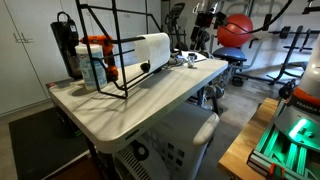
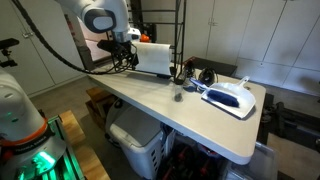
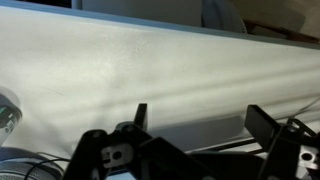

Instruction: Remove the black lid from the bottle

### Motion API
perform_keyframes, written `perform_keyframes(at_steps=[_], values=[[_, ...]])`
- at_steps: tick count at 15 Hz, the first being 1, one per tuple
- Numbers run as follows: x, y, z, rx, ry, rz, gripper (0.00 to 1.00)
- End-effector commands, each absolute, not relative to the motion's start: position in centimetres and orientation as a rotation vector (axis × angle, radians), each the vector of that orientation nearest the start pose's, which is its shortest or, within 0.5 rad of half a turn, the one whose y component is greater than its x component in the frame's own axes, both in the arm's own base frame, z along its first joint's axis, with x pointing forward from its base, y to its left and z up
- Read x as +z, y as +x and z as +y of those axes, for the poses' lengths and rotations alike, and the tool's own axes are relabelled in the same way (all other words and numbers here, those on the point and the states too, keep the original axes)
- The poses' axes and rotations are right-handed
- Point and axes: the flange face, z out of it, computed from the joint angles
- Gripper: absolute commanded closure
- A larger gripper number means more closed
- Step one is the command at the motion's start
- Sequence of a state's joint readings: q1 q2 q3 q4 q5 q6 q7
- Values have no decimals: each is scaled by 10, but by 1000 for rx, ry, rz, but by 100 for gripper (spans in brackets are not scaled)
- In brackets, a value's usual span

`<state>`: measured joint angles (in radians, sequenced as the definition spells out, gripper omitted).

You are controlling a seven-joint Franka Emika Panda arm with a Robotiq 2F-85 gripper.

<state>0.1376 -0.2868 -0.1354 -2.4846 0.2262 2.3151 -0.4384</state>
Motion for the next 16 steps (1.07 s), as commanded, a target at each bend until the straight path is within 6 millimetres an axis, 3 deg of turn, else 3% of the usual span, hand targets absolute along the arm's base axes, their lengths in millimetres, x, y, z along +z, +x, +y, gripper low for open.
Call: perform_keyframes(at_steps=[1, 8, 12, 16], values=[[407, 468, -16, -185, -2947, -378, 0], [396, 508, -95, -232, -3115, -61, 0], [384, 531, -123, -216, -3130, 188, 0], [378, 553, -138, -269, -3146, 446, 0]])
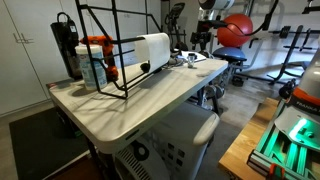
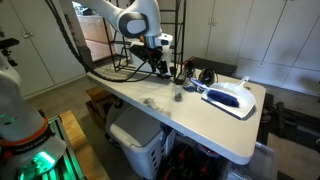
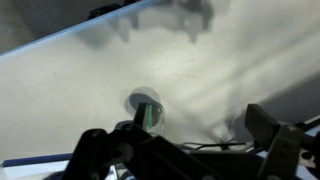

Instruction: Remove the black lid from the bottle

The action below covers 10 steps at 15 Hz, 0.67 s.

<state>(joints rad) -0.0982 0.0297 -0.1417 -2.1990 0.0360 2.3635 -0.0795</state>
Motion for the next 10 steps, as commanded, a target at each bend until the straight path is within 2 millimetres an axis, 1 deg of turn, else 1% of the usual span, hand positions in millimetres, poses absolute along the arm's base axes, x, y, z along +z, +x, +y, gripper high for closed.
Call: perform_keyframes(at_steps=[1, 2, 4, 7, 8, 10], values=[[382, 538, -133, -230, -3127, 346, 0], [381, 544, -135, -248, -3132, 388, 0], [380, 550, -137, -258, -3132, 418, 0], [380, 551, -137, -260, -3132, 424, 0], [378, 554, -139, -265, -3134, 448, 0], [375, 557, -144, -251, -3139, 443, 0]])
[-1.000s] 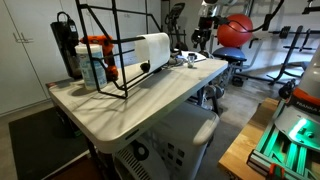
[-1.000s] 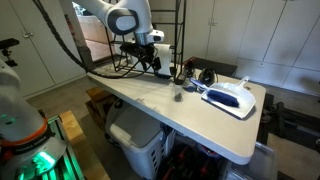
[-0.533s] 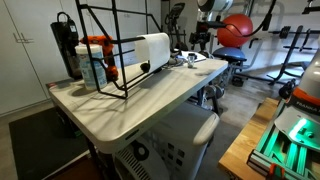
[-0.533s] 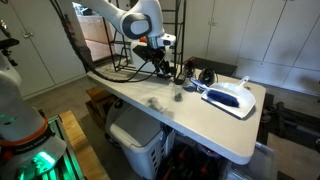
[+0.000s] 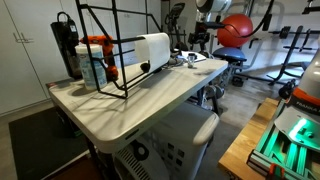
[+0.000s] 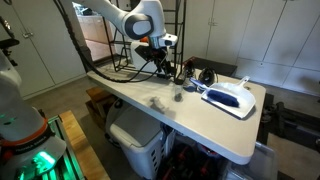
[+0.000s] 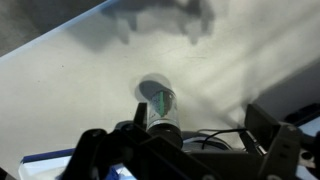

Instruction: Remove the black lid from the bottle

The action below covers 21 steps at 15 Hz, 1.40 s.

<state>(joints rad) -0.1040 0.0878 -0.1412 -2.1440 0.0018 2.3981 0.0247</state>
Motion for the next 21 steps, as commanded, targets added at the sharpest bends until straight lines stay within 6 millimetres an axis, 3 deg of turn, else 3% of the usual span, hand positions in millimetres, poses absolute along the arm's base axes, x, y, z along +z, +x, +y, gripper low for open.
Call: perform_keyframes(at_steps=[1, 9, 15, 18, 19, 20, 21], values=[[373, 557, -146, -235, -3141, 440, 0], [361, 572, -173, -251, -3131, 528, 0], [350, 589, -180, -297, -3121, 580, 0], [345, 596, -181, -296, -3121, 609, 3], [343, 599, -182, -305, -3124, 611, 9], [342, 600, -182, -304, -3120, 613, 7], [340, 602, -183, -314, -3123, 619, 12]])
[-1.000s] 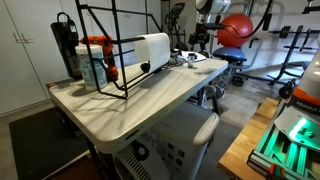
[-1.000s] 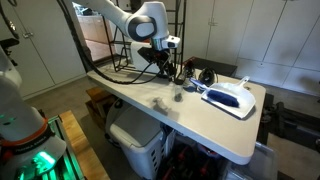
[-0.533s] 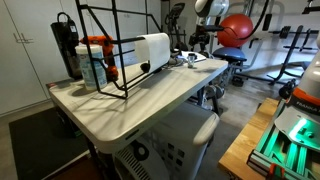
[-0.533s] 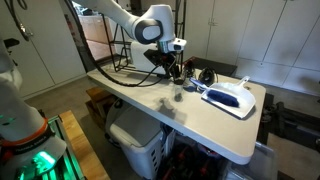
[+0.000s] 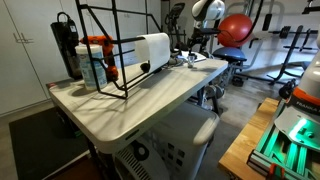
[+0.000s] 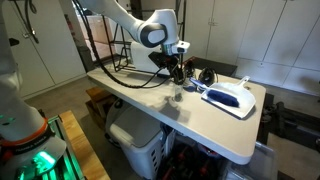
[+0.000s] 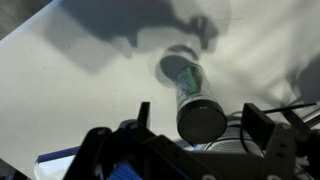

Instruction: Remove the black lid from the bottle

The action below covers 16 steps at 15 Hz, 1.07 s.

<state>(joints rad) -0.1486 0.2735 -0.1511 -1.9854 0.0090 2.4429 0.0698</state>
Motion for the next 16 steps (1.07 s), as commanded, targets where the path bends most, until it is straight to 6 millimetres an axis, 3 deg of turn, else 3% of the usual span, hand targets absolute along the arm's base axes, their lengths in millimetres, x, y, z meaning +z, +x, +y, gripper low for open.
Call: perform_keyframes(at_steps=[1, 4, 5, 13, 16], values=[[339, 604, -183, -313, -3122, 623, 13], [336, 609, -183, -324, -3120, 623, 21], [336, 610, -182, -327, -3122, 615, 29], [334, 618, -179, -352, -3129, 607, 27], [334, 621, -179, -362, -3126, 606, 30]])
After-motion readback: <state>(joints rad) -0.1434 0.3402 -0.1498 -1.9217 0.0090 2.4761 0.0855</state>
